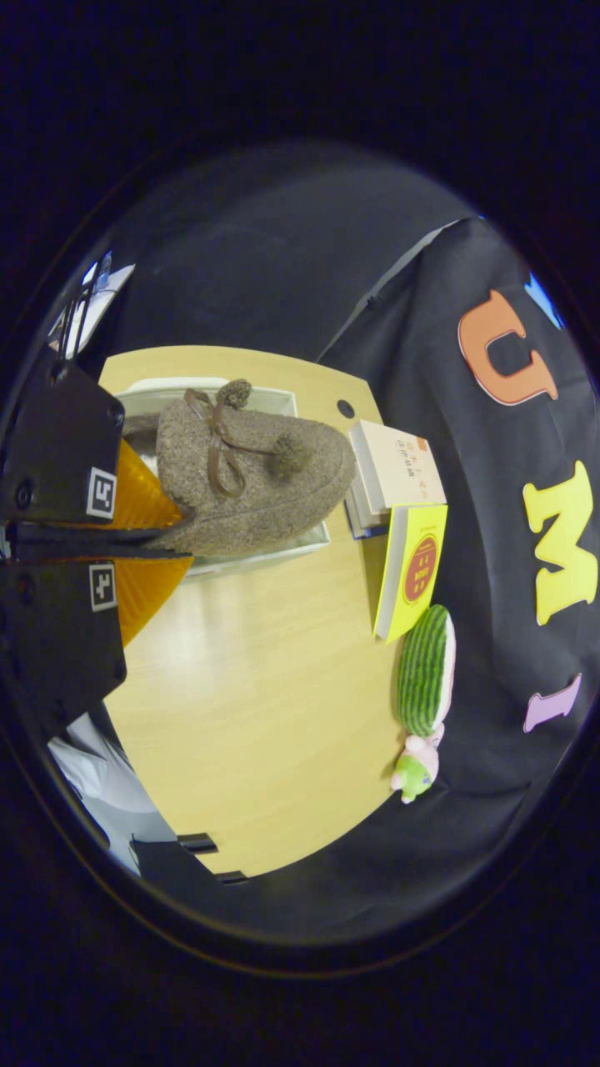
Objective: Open the storage box then place both shoes into the box .Put the left shoe in first, then the right shoe, with the right side of both shoes facing outward in a uniform manner.
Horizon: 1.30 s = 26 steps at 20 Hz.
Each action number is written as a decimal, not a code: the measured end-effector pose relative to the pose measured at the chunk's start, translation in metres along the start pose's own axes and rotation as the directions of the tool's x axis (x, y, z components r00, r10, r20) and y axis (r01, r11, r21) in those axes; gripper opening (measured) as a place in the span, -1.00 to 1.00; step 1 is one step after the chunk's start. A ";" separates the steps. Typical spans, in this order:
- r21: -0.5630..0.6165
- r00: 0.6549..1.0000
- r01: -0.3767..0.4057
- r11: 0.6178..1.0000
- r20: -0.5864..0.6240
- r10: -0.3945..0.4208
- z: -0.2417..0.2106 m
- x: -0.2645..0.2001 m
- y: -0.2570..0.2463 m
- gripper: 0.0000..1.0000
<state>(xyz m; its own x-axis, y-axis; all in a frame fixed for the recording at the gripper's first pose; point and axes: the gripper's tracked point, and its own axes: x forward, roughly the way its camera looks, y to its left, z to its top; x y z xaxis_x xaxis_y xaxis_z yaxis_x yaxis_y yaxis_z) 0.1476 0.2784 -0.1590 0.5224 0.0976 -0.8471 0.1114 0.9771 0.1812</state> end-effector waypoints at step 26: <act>-0.213 0.655 0.010 0.977 0.739 0.154 0.085 -0.258 -0.114 1.00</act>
<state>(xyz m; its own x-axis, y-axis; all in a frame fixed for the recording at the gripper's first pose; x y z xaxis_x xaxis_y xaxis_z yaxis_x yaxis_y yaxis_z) 0.0723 0.1255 0.0811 0.9846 0.0749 -0.1579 -0.0658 0.9959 0.0621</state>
